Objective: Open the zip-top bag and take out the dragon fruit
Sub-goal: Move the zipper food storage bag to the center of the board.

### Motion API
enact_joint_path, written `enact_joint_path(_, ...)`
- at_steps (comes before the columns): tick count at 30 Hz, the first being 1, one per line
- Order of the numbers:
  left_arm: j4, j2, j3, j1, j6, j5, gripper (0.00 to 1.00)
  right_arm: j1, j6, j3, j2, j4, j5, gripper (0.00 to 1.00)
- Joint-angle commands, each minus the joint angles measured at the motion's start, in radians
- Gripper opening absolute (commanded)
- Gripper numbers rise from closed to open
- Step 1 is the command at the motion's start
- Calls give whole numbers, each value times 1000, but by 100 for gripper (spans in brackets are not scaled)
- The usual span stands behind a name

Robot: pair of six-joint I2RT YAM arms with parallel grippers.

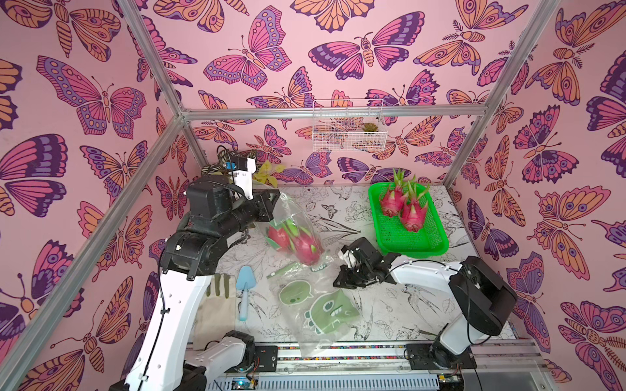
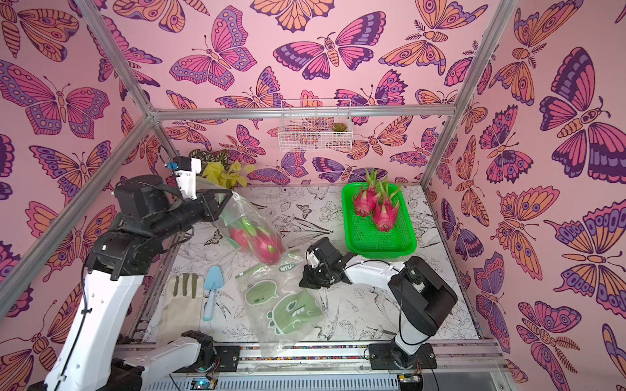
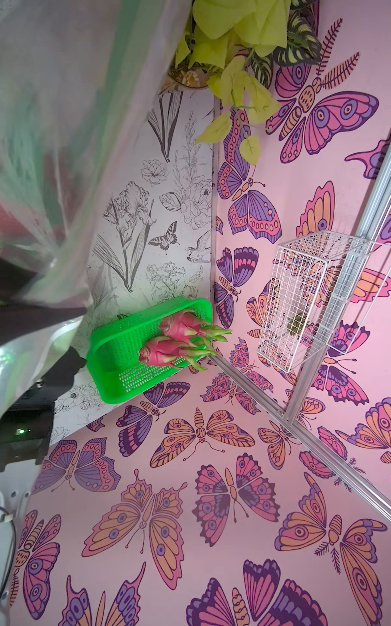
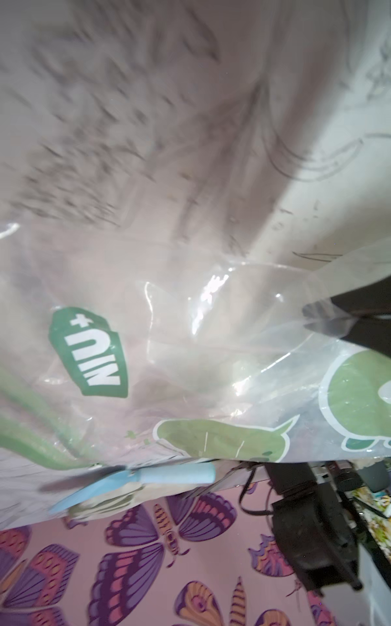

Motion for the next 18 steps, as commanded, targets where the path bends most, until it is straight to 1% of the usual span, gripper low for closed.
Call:
enact_joint_path(1, 75, -23, -3, 3, 15, -1, 0, -97, -72, 157, 79, 30, 31, 0)
enact_joint_path(4, 75, -26, -13, 3, 7, 5, 0, -171, -123, 369, 202, -5, 39, 0)
enact_joint_path(6, 75, -29, -20, 3, 0, 9, 0, -207, -145, 538, 299, -48, 42, 0)
enact_joint_path(7, 75, -31, -23, 3, -4, 13, 0, -219, -158, 629, 346, -65, 49, 1)
enact_joint_path(8, 76, -31, -25, 3, -9, 18, 0, -231, -173, 721, 391, -101, 71, 6)
enact_joint_path(9, 75, -31, -28, 3, -14, 22, 0, -242, -178, 795, 426, -125, 78, 13)
enact_joint_path(10, 75, -30, -28, 2, -18, 30, 0, -253, -180, 870, 459, -148, 77, 26)
enact_joint_path(11, 77, -29, -30, 2, -20, 39, 0, -263, -181, 935, 481, -174, 67, 44)
enact_joint_path(12, 77, -28, -30, 2, -21, 43, 0, -267, -189, 979, 492, -202, 63, 55)
enact_joint_path(13, 75, -30, -31, 0, -24, 45, 0, -267, -204, 1014, 492, -228, 65, 63)
enact_joint_path(14, 75, -30, -34, 2, -24, 47, 0, -267, -219, 1034, 485, -246, 59, 69)
enact_joint_path(15, 75, -30, -35, 2, -24, 53, 0, -267, -230, 1043, 474, -261, 50, 72)
enact_joint_path(16, 75, -27, -33, 1, -26, 58, 0, -268, -241, 1041, 454, -275, 38, 74)
enact_joint_path(18, 76, -27, -41, -1, -39, 56, 0, -269, -267, 1010, 397, -277, 0, 75)
